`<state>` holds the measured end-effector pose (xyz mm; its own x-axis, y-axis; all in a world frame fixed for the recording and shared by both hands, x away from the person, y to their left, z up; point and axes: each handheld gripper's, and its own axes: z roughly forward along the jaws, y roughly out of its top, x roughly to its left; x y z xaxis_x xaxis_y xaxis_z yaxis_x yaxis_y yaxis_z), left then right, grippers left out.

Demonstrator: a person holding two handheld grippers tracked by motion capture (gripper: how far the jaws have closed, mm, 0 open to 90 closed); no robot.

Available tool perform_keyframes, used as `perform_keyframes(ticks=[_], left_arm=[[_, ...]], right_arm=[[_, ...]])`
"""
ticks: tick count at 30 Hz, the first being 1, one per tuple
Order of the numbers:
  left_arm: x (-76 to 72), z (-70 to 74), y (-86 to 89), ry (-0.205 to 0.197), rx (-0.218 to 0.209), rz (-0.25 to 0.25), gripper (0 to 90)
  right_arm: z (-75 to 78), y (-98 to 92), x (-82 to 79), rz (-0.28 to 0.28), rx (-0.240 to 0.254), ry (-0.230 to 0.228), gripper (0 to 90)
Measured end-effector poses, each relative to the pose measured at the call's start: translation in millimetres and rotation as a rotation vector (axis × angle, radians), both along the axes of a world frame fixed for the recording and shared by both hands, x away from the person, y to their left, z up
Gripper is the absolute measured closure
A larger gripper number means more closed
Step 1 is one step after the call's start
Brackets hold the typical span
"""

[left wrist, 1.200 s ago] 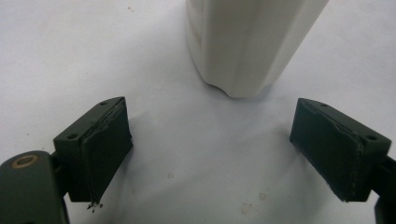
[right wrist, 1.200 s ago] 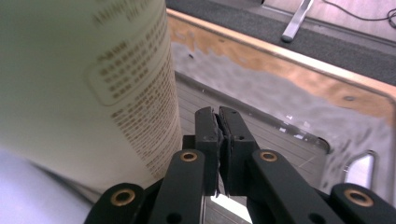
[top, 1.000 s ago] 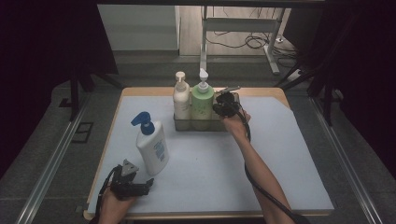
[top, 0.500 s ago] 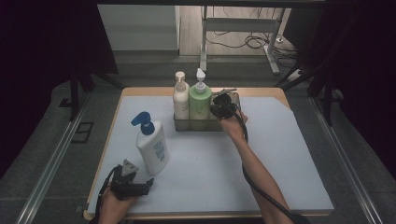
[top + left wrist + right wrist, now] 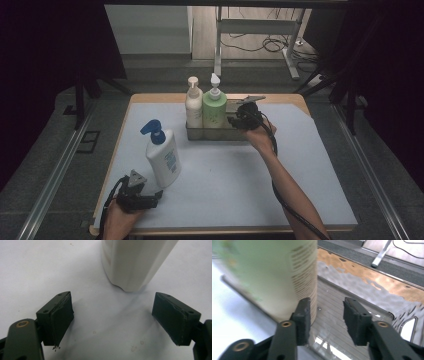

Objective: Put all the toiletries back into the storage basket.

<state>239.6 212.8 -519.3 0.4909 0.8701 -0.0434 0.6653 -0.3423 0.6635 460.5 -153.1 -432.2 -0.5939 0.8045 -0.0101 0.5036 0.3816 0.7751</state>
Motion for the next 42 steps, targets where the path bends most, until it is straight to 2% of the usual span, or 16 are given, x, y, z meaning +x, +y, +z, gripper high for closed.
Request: perform_keyframes(ticks=[4,7,13,19,22,27,31,37,42], left_arm=[[-0.7,0.8,2.2,0.005,0.002,0.000,17.7],[-0.6,0.9,4.0,0.009,-0.002,0.006,16.3],[-0.5,0.6,6.1,0.011,0.014,-0.001,13.4],[-1.1,0.1,6.4,0.008,0.007,0.003,13.1],[-1.3,0.3,7.8,0.008,0.005,0.000,12.9],[-1.9,1.4,10.7,0.006,-0.001,0.002,12.6],[-2.1,1.5,13.5,0.004,-0.002,0.008,12.4],[-2.1,1.4,16.8,-0.005,0.000,0.021,12.3],[-2.0,0.5,18.2,-0.008,0.001,0.028,12.3]], right_arm=[[5.9,-7.3,-14.0,0.040,0.029,-0.002,42.4],[8.4,-14.0,-26.4,0.073,0.019,-0.011,35.5],[11.1,-22.9,-36.0,0.090,0.046,-0.011,28.3],[13.5,-30.1,-46.1,0.105,0.064,-0.015,19.2],[14.7,-32.6,-52.7,0.116,0.057,-0.018,13.4],[16.7,-36.1,-65.7,0.132,0.033,-0.027,10.9],[17.5,-40.6,-77.6,0.153,0.004,-0.037,0.9],[15.0,-53.1,-98.4,0.166,-0.013,-0.034,0.0],[12.2,-61.0,-108.6,0.164,-0.013,-0.028,0.0]])
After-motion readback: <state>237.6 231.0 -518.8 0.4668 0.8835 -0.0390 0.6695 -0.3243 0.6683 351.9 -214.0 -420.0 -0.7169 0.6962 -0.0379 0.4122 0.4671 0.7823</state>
